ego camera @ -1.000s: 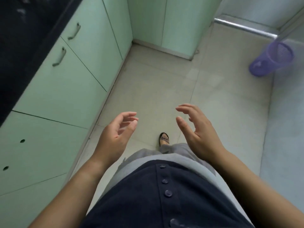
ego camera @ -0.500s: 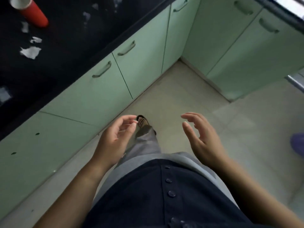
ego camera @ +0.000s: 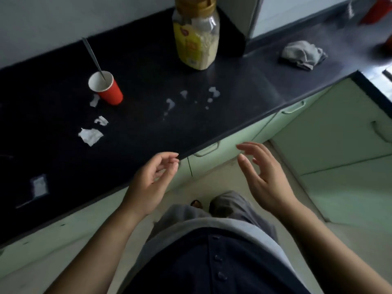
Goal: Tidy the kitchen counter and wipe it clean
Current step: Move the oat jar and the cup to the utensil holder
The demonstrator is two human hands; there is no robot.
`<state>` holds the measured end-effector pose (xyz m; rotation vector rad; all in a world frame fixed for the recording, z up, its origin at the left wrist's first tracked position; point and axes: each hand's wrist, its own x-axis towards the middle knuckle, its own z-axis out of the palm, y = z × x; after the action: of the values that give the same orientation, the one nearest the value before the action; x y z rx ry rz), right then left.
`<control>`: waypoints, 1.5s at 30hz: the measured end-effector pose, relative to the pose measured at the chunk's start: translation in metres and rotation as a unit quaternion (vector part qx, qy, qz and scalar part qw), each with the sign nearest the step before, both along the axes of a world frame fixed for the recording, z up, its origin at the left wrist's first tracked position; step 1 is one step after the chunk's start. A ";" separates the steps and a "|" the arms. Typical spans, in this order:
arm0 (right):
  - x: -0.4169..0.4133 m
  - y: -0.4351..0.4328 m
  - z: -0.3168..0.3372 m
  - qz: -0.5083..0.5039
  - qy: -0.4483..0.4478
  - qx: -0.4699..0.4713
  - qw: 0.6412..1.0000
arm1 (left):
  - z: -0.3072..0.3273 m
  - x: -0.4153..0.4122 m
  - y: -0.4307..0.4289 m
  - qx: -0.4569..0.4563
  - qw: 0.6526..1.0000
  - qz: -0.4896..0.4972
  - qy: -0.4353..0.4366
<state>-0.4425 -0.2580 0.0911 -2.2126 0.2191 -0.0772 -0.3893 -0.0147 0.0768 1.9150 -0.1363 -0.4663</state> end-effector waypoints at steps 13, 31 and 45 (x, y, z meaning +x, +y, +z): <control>0.309 -0.044 0.033 0.107 -0.095 -0.047 0.989 | -0.033 0.282 -0.038 0.277 0.956 0.035 -0.092; 0.457 -0.028 0.035 0.097 -0.177 -0.085 0.976 | -0.115 0.337 -0.058 0.461 0.877 0.031 -0.133; 0.461 0.022 0.058 0.129 -0.156 -0.059 0.978 | -0.081 0.342 -0.027 0.417 0.895 -0.021 -0.156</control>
<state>0.0188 -0.2357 0.1490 -2.2903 -0.2515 -0.2970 -0.0475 -0.0417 -0.0046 2.8383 -0.2079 -0.2477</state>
